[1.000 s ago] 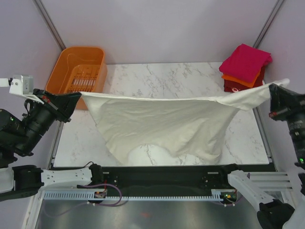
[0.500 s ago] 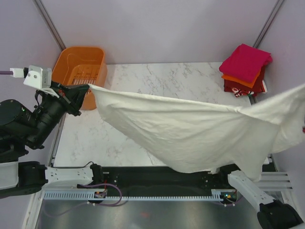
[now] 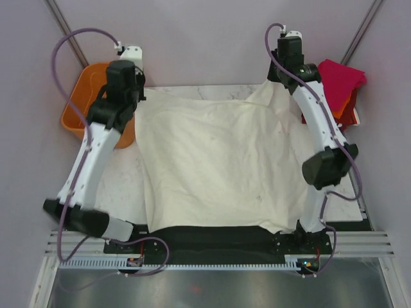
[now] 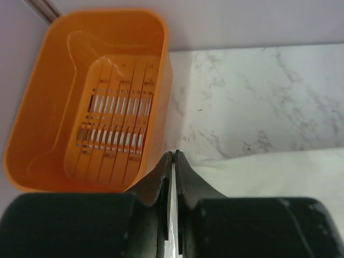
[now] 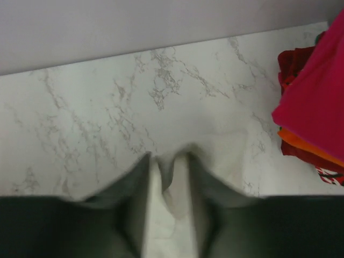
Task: Fold and stack the t-shirts
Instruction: Flatten the tshirt out
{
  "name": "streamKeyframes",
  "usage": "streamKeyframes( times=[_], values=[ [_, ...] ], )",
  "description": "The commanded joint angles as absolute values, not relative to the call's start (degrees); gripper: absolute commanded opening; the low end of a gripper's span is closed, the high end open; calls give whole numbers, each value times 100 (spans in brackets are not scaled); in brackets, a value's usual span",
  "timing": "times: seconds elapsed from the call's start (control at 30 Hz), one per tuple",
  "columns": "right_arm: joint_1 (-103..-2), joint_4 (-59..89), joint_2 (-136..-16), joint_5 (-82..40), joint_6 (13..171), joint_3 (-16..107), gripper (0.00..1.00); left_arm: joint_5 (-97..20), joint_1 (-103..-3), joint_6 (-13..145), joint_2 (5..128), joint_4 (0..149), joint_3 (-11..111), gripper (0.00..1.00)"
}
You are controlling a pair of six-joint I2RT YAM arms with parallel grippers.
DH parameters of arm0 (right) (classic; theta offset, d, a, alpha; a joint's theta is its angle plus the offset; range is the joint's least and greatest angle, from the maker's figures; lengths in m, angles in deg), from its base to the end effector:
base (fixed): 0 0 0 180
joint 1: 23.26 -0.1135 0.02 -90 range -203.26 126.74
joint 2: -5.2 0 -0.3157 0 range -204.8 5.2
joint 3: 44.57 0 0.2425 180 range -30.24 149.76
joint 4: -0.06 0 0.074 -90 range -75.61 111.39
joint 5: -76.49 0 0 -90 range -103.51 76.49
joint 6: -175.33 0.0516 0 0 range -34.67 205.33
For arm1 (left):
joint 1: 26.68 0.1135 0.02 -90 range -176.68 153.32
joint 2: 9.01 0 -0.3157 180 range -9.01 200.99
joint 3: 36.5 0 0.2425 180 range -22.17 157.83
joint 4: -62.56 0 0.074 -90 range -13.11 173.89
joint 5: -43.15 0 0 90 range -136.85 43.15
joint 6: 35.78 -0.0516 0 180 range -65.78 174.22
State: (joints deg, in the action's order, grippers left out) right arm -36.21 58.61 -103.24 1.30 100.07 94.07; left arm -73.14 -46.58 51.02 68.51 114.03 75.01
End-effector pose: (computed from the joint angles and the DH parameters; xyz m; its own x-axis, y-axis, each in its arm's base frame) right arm 0.4303 0.0854 0.4761 -0.4469 0.1496 -0.8820 0.1202 0.9870 0.1065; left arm 0.2594 -0.0696 0.5212 -0.2871 0.1572 -0.9449 -0.0762 0.9796 0.1861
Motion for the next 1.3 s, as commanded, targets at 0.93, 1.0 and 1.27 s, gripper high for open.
streamKeyframes(
  times=[0.93, 1.0, 1.27],
  values=[
    [-3108, 4374, -11669, -2239, 11169, 7979, 70, -4178, -3881, 6916, 5333, 11479, 4976, 97],
    [-3125, 4331, -11932, -2230, 11240, 8076, 69, -4018, -3889, 6969, 4586, 11346, 4078, 97],
    [-3187, 4190, -12680, -2125, 11424, 8410, 62, -4140, -3898, 7206, 2994, 11134, 2653, 97]
  ],
)
